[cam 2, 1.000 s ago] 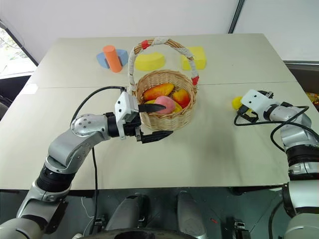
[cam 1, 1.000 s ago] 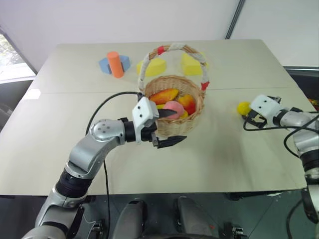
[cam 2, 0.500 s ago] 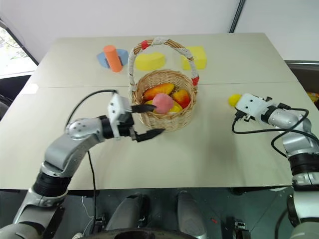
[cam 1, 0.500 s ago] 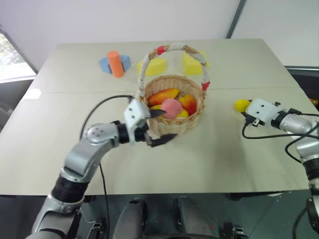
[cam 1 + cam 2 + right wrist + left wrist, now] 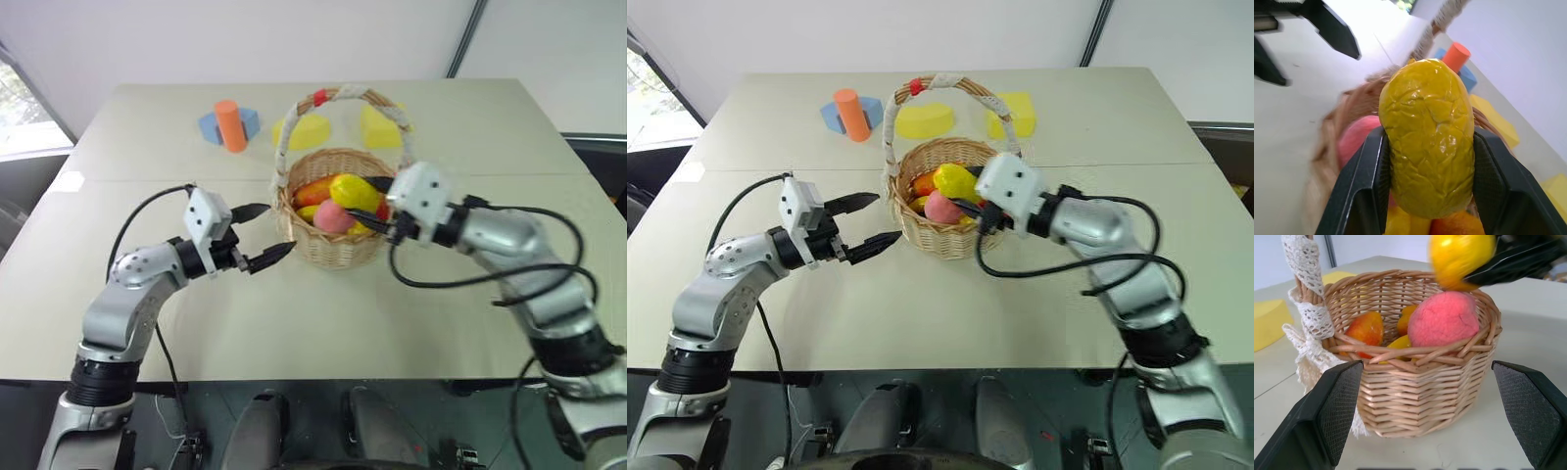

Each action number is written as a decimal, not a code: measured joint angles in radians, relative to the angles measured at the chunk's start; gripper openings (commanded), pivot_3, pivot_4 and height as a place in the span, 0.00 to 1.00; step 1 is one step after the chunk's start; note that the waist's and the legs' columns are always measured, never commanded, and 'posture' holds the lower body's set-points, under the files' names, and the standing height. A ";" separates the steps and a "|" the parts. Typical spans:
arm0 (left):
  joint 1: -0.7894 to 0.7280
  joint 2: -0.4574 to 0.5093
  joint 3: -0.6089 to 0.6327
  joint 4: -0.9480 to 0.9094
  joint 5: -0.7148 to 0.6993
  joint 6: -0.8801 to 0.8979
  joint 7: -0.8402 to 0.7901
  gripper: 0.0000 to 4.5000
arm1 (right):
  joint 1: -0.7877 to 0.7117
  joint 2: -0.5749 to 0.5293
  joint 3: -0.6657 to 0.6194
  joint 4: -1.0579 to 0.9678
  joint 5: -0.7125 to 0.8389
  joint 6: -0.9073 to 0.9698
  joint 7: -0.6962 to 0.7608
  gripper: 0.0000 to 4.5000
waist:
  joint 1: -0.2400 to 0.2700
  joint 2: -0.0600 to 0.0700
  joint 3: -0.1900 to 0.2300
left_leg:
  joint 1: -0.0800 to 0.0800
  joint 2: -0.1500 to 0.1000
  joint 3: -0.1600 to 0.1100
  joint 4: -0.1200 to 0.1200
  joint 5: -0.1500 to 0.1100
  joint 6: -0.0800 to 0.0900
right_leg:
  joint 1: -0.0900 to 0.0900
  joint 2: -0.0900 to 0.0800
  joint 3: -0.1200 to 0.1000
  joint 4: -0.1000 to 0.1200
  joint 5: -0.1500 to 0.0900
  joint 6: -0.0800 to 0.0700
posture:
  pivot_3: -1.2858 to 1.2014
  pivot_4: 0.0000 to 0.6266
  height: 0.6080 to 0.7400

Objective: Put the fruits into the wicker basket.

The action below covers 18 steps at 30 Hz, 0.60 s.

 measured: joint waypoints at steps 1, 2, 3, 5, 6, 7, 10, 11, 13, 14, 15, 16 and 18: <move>0.000 -0.003 -0.001 -0.005 0.000 0.000 0.003 1.00 | -0.009 0.010 0.010 0.019 -0.020 -0.002 -0.007 0.50 | 0.000 0.000 0.000 | 0.000 0.000 0.000 0.000 0.000 0.000 | 0.000 0.000 0.000 0.000 0.000 0.000 | 0.52 0.24 1.00; 0.001 -0.006 -0.002 -0.011 0.000 0.000 0.007 1.00 | -0.016 0.019 0.016 0.038 -0.039 -0.007 -0.010 0.61 | 0.001 0.000 0.000 | 0.000 0.000 0.000 0.000 0.000 0.000 | 0.000 0.000 0.000 0.000 0.000 0.000 | 0.52 0.24 1.00; 0.001 -0.006 -0.002 -0.014 0.000 0.001 0.010 1.00 | -0.019 0.026 0.015 0.046 -0.051 -0.014 -0.013 0.71 | 0.001 0.000 0.000 | 0.000 0.000 0.000 0.000 -0.001 0.001 | 0.000 0.000 0.000 0.000 0.000 0.000 | 0.52 0.24 1.00; 0.008 -0.007 -0.002 -0.028 -0.001 0.003 0.016 1.00 | -0.022 0.031 0.012 0.044 -0.064 -0.029 -0.010 0.93 | 0.000 0.000 0.000 | 0.000 0.000 0.000 0.000 -0.001 0.002 | 0.000 0.000 0.000 0.000 0.000 0.000 | 0.52 0.24 1.00; 0.011 -0.007 -0.002 -0.033 -0.002 0.003 0.017 1.00 | -0.022 0.031 0.008 0.041 -0.069 -0.034 -0.009 1.00 | 0.000 0.000 0.000 | 0.000 0.000 0.000 0.000 -0.001 0.002 | 0.000 0.000 0.000 0.000 0.000 0.000 | 0.52 0.24 1.00; 0.013 -0.008 -0.003 -0.039 -0.003 0.004 0.021 1.00 | -0.020 0.030 0.000 0.033 -0.073 -0.037 -0.004 1.00 | -0.001 0.000 0.000 | 0.000 0.000 0.000 0.000 -0.001 0.002 | 0.000 0.000 0.000 0.000 0.000 0.000 | 0.52 0.24 1.00; 0.019 -0.011 -0.008 -0.057 -0.005 0.006 0.033 1.00 | 0.035 0.020 -0.071 -0.030 -0.007 -0.021 0.038 1.00 | -0.001 0.000 0.000 | 0.000 0.000 0.000 0.000 -0.001 0.002 | 0.000 0.000 0.000 0.000 0.000 0.000 | 0.52 0.24 1.00; 0.024 -0.011 -0.008 -0.060 -0.006 0.007 0.034 1.00 | 0.063 0.015 -0.117 -0.067 0.047 0.004 0.058 1.00 | 0.000 0.000 0.000 | 0.000 0.000 0.000 0.000 -0.001 0.002 | 0.000 0.000 0.000 0.000 0.000 0.000 | 0.52 0.24 1.00; 0.032 -0.009 -0.008 -0.061 -0.008 0.012 0.035 1.00 | 0.110 -0.007 -0.238 -0.139 0.191 0.082 0.095 1.00 | 0.001 0.000 0.000 | 0.000 0.000 0.000 0.000 -0.001 0.002 | 0.001 0.000 0.000 0.000 0.000 0.000 | 0.52 0.24 1.00; 0.033 -0.009 -0.008 -0.062 -0.009 0.013 0.035 1.00 | 0.139 -0.022 -0.305 -0.175 0.266 0.126 0.112 1.00 | 0.003 0.000 0.000 | 0.000 0.000 0.000 0.000 -0.001 0.003 | 0.001 0.000 0.000 -0.001 0.000 0.000 | 0.52 0.24 1.00; 0.034 -0.008 -0.007 -0.062 -0.010 0.013 0.035 1.00 | 0.162 -0.039 -0.352 -0.201 0.317 0.157 0.125 1.00 | 0.003 0.000 0.000 | 0.000 0.000 0.000 0.000 -0.002 0.003 | 0.002 0.000 0.000 -0.001 0.000 0.000 | 0.52 0.24 1.00; 0.034 -0.007 -0.006 -0.062 -0.012 0.014 0.035 1.00 | 0.185 -0.059 -0.388 -0.221 0.358 0.182 0.134 1.00 | 0.002 0.000 0.000 | 0.000 0.000 0.000 0.000 -0.002 0.003 | 0.002 0.000 0.000 -0.001 0.000 0.000 | 0.52 0.24 1.00; 0.031 -0.007 -0.008 -0.062 -0.018 0.014 0.033 1.00 | 0.209 -0.067 -0.424 -0.236 0.398 0.224 0.122 1.00 | -0.005 0.000 0.000 | 0.001 0.000 0.000 0.000 -0.002 0.003 | 0.002 0.000 0.000 -0.001 0.000 0.000 | 0.52 0.24 1.00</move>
